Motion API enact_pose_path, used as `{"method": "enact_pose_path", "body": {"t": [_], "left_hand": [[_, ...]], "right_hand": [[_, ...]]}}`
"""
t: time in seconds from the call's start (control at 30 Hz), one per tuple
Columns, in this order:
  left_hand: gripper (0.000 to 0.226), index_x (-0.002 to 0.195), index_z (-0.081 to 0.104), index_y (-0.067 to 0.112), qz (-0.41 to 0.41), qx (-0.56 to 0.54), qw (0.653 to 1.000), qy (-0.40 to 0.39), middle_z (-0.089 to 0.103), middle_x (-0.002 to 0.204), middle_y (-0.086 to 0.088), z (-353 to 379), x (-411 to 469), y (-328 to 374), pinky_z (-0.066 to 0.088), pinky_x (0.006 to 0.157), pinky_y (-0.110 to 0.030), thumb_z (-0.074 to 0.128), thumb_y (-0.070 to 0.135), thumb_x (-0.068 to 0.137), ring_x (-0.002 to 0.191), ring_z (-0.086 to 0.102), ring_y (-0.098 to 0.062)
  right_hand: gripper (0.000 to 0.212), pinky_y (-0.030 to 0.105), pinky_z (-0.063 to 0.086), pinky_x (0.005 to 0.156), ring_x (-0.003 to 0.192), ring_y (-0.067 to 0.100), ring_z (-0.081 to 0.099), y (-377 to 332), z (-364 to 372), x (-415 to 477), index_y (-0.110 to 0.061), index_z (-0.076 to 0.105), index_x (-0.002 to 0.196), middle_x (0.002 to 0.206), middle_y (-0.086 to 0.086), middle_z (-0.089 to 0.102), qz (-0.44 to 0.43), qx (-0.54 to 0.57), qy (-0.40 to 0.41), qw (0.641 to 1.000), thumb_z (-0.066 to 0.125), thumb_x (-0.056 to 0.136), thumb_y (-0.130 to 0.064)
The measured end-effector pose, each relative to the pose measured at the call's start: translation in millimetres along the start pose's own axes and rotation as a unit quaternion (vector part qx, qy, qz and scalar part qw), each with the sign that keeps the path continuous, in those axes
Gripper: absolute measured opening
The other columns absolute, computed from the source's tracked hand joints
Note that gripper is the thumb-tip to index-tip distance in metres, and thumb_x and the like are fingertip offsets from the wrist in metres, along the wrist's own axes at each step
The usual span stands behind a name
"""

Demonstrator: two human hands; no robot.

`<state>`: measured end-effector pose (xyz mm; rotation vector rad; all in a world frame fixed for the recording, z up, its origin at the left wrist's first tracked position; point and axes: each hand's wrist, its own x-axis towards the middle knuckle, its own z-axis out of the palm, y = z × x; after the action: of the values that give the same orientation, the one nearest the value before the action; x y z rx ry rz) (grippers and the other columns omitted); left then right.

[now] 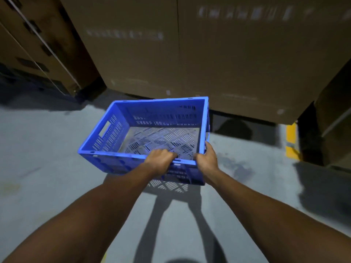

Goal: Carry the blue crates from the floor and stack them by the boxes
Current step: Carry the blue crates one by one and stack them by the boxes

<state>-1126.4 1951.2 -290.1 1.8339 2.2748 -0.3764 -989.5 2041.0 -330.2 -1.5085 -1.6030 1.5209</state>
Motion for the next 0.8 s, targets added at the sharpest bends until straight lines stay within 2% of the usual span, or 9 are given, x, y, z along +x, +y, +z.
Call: {"method": "enact_pose_path", "body": {"t": [0.1, 0.2, 0.27, 0.4, 0.5, 0.67, 0.73, 0.8], "left_hand": [[0.03, 0.116, 0.056, 0.025, -0.008, -0.008, 1.0, -0.018, 0.065, 0.114, -0.011, 57.3, 21.0, 6.2, 0.047, 0.084, -0.04, 0.057, 0.018, 0.087, 0.108, 0.061, -0.033], [0.027, 0.111, 0.058, 0.023, -0.015, -0.019, 1.0, -0.017, 0.066, 0.11, -0.01, 102.7, 38.6, 13.4, 0.048, 0.081, -0.041, 0.054, 0.011, 0.087, 0.106, 0.062, -0.033], [0.027, 0.112, 0.058, 0.024, -0.01, -0.012, 1.0, -0.017, 0.067, 0.112, -0.008, 128.9, 51.4, 21.5, 0.046, 0.086, -0.041, 0.053, 0.013, 0.088, 0.109, 0.062, -0.031], [0.024, 0.113, 0.058, 0.026, 0.002, 0.025, 1.0, -0.019, 0.068, 0.113, -0.005, 165.7, 69.9, 33.4, 0.028, 0.103, -0.045, 0.05, 0.021, 0.091, 0.112, 0.061, -0.026], [0.025, 0.114, 0.059, 0.026, 0.02, 0.066, 0.998, -0.003, 0.069, 0.11, -0.003, 171.7, 86.3, 29.7, 0.022, 0.109, -0.051, 0.049, 0.022, 0.091, 0.112, 0.06, -0.025], [0.027, 0.113, 0.062, 0.027, 0.025, 0.062, 0.998, 0.007, 0.071, 0.103, -0.004, 159.5, 109.9, 20.5, 0.021, 0.11, -0.053, 0.05, 0.015, 0.092, 0.106, 0.062, -0.026], [0.027, 0.111, 0.061, 0.026, 0.036, 0.066, 0.997, 0.015, 0.071, 0.099, -0.003, 160.1, 111.3, 18.5, 0.023, 0.107, -0.049, 0.052, 0.013, 0.089, 0.102, 0.064, -0.025], [0.023, 0.107, 0.059, 0.024, 0.038, 0.065, 0.997, 0.023, 0.071, 0.096, -0.003, 160.6, 108.8, 18.1, 0.031, 0.098, -0.043, 0.054, 0.014, 0.087, 0.097, 0.065, -0.026]], "right_hand": [[0.071, 0.046, 0.055, 0.087, 0.094, 0.028, 0.065, 53.9, 17.1, 25.6, -0.024, 0.055, 0.129, 0.106, 0.005, 0.069, 0.015, 0.015, -0.012, 1.0, 0.052, 0.06, -0.011], [0.066, 0.047, 0.056, 0.086, 0.092, 0.027, 0.066, 94.0, 26.6, 40.4, -0.026, 0.057, 0.124, 0.105, 0.004, 0.069, 0.025, 0.031, -0.017, 0.999, 0.05, 0.062, -0.006], [0.071, 0.048, 0.056, 0.087, 0.094, 0.028, 0.066, 118.5, 28.0, 49.9, -0.028, 0.055, 0.127, 0.107, 0.005, 0.069, 0.038, 0.042, -0.008, 0.998, 0.051, 0.06, -0.007], [0.078, 0.051, 0.054, 0.089, 0.099, 0.031, 0.065, 163.5, 30.2, 57.3, -0.03, 0.044, 0.134, 0.114, 0.007, 0.066, 0.074, 0.064, 0.003, 0.995, 0.052, 0.061, -0.004], [0.075, 0.051, 0.054, 0.087, 0.095, 0.033, 0.065, 173.2, 35.1, 67.6, -0.03, 0.042, 0.133, 0.112, 0.01, 0.066, 0.074, 0.067, 0.017, 0.995, 0.051, 0.064, -0.002], [0.073, 0.051, 0.056, 0.084, 0.093, 0.034, 0.065, 158.7, 37.0, 93.9, -0.031, 0.035, 0.139, 0.11, 0.012, 0.066, 0.085, 0.058, 0.012, 0.995, 0.049, 0.076, 0.002], [0.074, 0.051, 0.056, 0.085, 0.094, 0.034, 0.064, 155.8, 34.4, 94.5, -0.03, 0.032, 0.142, 0.111, 0.013, 0.065, 0.083, 0.04, 0.004, 0.996, 0.049, 0.078, 0.002], [0.075, 0.05, 0.055, 0.087, 0.097, 0.034, 0.063, 156.0, 34.3, 94.6, -0.028, 0.031, 0.144, 0.114, 0.013, 0.064, 0.077, 0.028, -0.001, 0.997, 0.049, 0.079, 0.003]]}}
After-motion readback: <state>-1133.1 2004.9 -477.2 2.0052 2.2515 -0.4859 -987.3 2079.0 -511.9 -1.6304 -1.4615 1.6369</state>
